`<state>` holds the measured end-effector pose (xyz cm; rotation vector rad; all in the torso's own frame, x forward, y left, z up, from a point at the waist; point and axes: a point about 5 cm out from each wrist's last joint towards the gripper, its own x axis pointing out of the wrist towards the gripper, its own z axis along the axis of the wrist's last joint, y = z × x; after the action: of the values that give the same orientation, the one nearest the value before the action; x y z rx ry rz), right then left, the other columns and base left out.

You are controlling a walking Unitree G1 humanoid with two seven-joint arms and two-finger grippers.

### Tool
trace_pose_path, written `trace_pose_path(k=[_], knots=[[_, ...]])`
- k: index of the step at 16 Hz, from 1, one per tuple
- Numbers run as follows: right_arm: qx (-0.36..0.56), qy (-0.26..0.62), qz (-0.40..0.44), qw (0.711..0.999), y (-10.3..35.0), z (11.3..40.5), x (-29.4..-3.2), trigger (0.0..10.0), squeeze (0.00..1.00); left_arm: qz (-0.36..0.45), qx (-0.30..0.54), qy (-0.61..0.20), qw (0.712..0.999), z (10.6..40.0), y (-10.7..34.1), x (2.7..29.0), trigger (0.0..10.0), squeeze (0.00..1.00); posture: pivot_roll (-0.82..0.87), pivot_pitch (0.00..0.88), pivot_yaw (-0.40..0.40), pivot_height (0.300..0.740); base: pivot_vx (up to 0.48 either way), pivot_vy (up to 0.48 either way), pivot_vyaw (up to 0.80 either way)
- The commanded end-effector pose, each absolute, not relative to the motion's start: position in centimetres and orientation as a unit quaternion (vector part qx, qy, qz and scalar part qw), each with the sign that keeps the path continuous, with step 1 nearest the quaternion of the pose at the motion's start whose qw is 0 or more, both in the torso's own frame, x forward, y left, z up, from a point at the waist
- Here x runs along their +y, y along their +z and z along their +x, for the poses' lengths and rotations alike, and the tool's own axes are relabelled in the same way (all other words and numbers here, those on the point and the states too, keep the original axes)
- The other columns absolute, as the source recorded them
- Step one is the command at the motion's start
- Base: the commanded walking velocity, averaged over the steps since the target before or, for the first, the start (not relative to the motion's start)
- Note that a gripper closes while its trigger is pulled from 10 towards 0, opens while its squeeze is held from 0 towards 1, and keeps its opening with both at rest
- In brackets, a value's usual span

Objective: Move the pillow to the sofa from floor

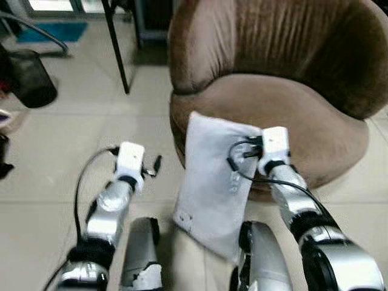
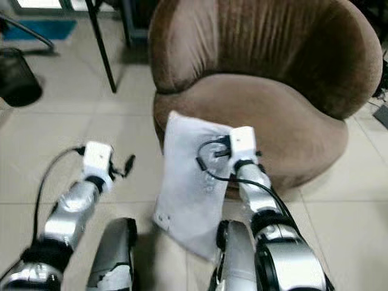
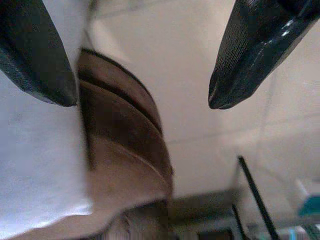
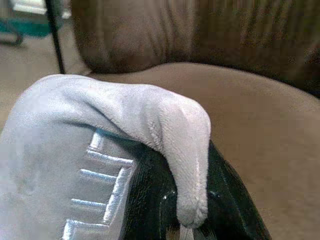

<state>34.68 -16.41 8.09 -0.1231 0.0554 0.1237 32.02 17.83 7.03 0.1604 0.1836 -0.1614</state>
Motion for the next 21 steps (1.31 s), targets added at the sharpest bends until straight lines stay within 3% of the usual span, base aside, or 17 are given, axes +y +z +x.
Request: trace_pose_path(k=[1,4,6,7,12,13,14,16,20,21], knots=[[-0.041,0.02,-0.048,0.998,10.4,35.0,-18.2,0.0,0.0,0.074,0.091,-0.082,0.99,32.3,7.1,18.0,10.0,0.0,0.1,0.0,0.013,0.55,0.0,0.0,0.0],[-0.066,-0.044,-0.04,0.996,9.2,32.2,-20.8,0.0,0.0,0.051,0.075,-0.062,0.994,33.1,8.3,19.2,10.0,0.0,0.08,0.0,0.044,0.55,0.0,0.0,0.0],[-0.062,-0.052,-0.03,0.996,8.3,30.8,-21.0,0.0,0.0,0.036,0.054,-0.058,0.996,32.9,9.0,19.8,10.0,0.0,0.09,0.0,0.053,0.55,0.0,0.0,0.0],[-0.054,-0.021,-0.031,0.998,6.6,28.0,-19.3,0.0,0.0,0.01,0.018,-0.079,0.997,31.8,9.8,18.9,10.0,0.0,0.07,0.0,0.049,0.55,0.0,0.0,0.0],[-0.025,0.033,-0.043,0.998,5.4,23.1,-15.5,0.0,0.0,0.013,0.027,-0.162,0.986,26.9,7.2,14.0,10.0,0.0,0.03,0.008,0.024,0.55,0.0,0.0,0.0],[-0.018,0.031,-0.046,0.998,5.2,22.9,-15.4,0.0,0.08,0.017,0.034,-0.158,0.987,26.8,6.9,14.1,10.0,0.0,0.03,0.005,0.023,0.55,0.0,0.0,0.0],[-0.012,0.023,-0.045,0.999,5.2,23.0,-15.5,0.0,0.08,0.021,0.038,-0.154,0.987,26.9,6.8,14.3,10.0,0.0,0.03,0.005,0.026,0.55,0.0,0.0,0.0],[-0.003,0.015,-0.043,0.999,5.7,23.3,-15.4,0.0,0.0,0.035,0.042,-0.151,0.987,27.1,7.1,14.5,10.0,0.0,0.03,0.0,0.023,0.55,0.0,0.0,0.0],[0.005,-0.012,-0.017,1.0,5.7,24.0,-15.4,0.0,0.0,0.038,0.044,-0.131,0.99,27.7,7.0,15.4,10.0,0.0,0.04,0.003,0.019,0.55,0.0,0.0,0.0],[-0.002,-0.033,0.0,0.999,6.0,24.0,-16.1,0.0,0.0,0.006,0.042,-0.101,0.994,27.6,6.9,16.7,10.0,0.0,0.04,0.004,0.018,0.55,0.0,0.0,0.0]])
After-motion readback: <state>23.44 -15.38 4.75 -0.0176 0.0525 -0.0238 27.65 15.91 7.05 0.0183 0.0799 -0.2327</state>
